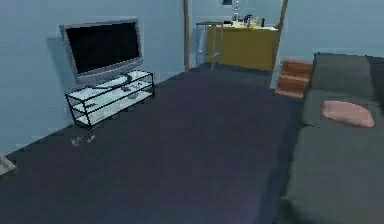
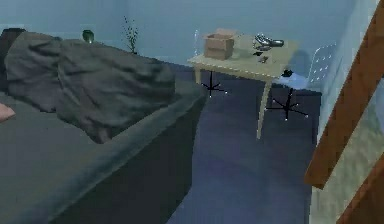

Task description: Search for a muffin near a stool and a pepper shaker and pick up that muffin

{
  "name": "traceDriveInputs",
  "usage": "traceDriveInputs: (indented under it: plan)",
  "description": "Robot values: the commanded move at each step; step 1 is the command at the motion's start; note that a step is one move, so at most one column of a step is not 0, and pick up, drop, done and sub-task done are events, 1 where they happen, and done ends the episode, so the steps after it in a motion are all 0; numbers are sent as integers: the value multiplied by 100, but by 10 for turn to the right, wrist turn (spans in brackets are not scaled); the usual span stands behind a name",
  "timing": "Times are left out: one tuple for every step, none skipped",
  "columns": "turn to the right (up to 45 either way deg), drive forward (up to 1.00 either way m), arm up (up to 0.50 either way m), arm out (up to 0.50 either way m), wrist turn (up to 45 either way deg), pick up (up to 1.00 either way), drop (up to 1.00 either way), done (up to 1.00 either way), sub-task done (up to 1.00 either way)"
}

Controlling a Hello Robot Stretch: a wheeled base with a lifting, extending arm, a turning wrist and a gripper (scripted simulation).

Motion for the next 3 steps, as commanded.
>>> traceDriveInputs:
  plan:
    - [0,50,0,0,0,0,0,0,0]
    - [120,0,0,0,0,0,0,0,0]
    - [0,100,0,0,0,0,0,0,0]
